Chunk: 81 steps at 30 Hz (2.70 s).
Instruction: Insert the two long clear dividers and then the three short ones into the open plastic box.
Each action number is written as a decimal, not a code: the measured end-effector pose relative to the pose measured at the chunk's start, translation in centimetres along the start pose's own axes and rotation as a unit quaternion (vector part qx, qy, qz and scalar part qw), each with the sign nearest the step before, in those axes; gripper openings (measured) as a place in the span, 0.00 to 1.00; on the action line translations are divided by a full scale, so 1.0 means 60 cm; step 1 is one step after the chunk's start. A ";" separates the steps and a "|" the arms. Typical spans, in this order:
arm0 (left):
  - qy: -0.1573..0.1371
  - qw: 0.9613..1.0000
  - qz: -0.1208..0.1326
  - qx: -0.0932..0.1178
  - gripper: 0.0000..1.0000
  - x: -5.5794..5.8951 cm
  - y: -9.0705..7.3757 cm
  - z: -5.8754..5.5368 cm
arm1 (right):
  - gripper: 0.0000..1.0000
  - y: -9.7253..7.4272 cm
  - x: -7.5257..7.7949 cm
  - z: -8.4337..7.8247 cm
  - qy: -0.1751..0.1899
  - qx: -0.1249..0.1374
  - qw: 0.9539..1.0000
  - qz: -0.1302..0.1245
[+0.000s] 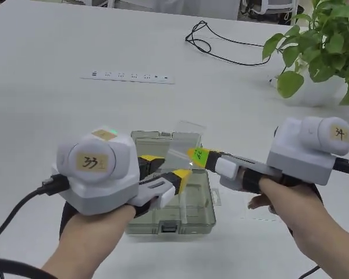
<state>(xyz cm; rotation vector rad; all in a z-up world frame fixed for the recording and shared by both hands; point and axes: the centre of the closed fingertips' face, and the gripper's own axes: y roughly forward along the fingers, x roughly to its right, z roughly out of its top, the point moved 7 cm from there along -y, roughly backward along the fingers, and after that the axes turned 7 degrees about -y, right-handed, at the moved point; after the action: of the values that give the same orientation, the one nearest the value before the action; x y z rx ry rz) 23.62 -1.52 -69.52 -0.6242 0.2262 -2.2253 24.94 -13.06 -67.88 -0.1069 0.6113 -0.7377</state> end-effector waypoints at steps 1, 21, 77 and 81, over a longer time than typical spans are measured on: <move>0.000 1.000 0.001 0.000 0.30 0.000 0.000 0.000 | 0.03 0.001 -0.002 0.000 0.002 -0.001 1.000 0.001; 0.042 0.999 0.019 -0.003 0.56 -0.027 -0.042 -0.002 | 0.02 0.016 -0.014 0.025 -0.028 -0.052 0.998 0.003; 0.192 0.978 0.084 -0.003 0.96 -0.104 -0.140 -0.044 | 0.02 0.070 0.005 0.029 0.104 -0.303 0.946 -0.054; 0.201 0.975 0.088 -0.012 0.96 -0.110 -0.134 -0.048 | 0.02 0.083 0.016 0.030 0.099 -0.325 0.939 -0.062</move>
<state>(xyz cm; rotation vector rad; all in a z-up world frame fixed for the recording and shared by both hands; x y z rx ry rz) 20.62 8.62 -71.55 -0.1489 0.4939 -2.1577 29.48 -10.24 -68.35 -0.6930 1.0349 -0.6467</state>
